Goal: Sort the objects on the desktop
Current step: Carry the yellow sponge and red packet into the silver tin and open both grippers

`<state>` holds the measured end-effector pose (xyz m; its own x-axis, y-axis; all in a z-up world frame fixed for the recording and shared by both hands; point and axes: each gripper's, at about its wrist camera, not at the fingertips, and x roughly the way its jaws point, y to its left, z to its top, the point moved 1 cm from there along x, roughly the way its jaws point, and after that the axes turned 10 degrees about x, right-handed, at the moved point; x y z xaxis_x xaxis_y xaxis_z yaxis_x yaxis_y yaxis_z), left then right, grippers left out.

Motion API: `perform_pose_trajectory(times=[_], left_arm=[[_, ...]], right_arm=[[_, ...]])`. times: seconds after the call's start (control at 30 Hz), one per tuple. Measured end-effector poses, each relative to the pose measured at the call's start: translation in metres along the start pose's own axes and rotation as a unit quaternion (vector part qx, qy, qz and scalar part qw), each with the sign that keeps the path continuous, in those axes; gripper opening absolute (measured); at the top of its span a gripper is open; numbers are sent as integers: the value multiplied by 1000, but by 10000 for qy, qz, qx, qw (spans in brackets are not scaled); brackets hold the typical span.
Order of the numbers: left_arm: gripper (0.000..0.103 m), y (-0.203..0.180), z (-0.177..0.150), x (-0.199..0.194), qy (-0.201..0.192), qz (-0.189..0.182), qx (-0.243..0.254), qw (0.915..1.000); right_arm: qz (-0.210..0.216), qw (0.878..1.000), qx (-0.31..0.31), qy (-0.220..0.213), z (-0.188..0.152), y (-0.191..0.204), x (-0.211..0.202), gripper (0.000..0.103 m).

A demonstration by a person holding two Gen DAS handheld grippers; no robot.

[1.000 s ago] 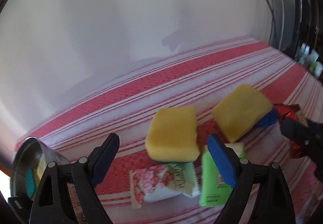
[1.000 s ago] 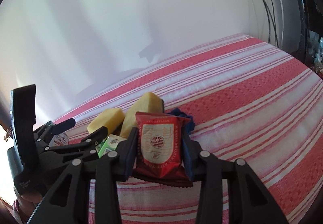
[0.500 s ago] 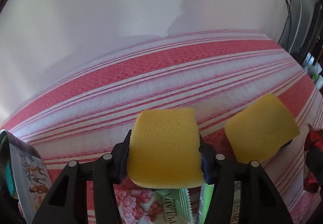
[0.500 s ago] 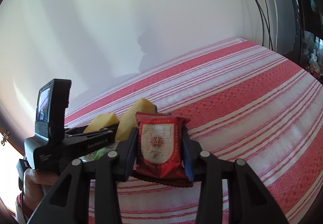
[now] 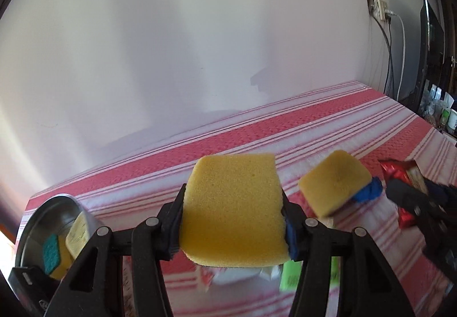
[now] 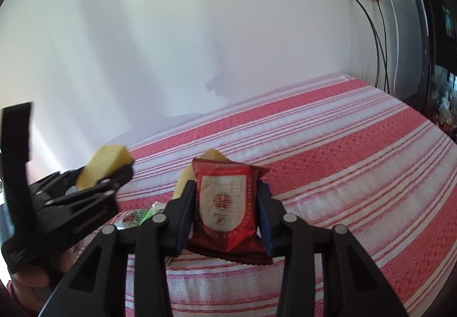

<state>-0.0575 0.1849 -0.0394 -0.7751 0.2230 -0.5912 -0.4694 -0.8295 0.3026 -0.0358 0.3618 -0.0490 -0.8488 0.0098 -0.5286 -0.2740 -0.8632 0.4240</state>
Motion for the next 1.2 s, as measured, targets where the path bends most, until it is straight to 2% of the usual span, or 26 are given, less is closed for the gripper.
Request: perform_pose_trajectory(times=[0.3,0.43,0.73,1.03,1.13,1.2], left_arm=[[57,34,-31,-24,-36,63,-157,9999],[57,49,-38,-28,-61,146,-273,9995],[57,96,-50,-60,-380,315,-501,9975],[57,177,-70,-65,-362,983,-1052,9889],[57,202,-80,-61,-229,1306,-1236,9834],[57,217,-86,-59,-126,1385,-1382,9806]], right_arm=[[-105,9998,-139,12,-8,15,1,40],[84,9999,14,91,-15,29,-9,40],[608,9971,-452,78,-27,110,-33,40],[1345,9865,-909,211,-40,210,-28,40],[1578,9817,-1016,310,-42,239,-19,40],[1721,9784,-1080,383,-45,258,-12,40]])
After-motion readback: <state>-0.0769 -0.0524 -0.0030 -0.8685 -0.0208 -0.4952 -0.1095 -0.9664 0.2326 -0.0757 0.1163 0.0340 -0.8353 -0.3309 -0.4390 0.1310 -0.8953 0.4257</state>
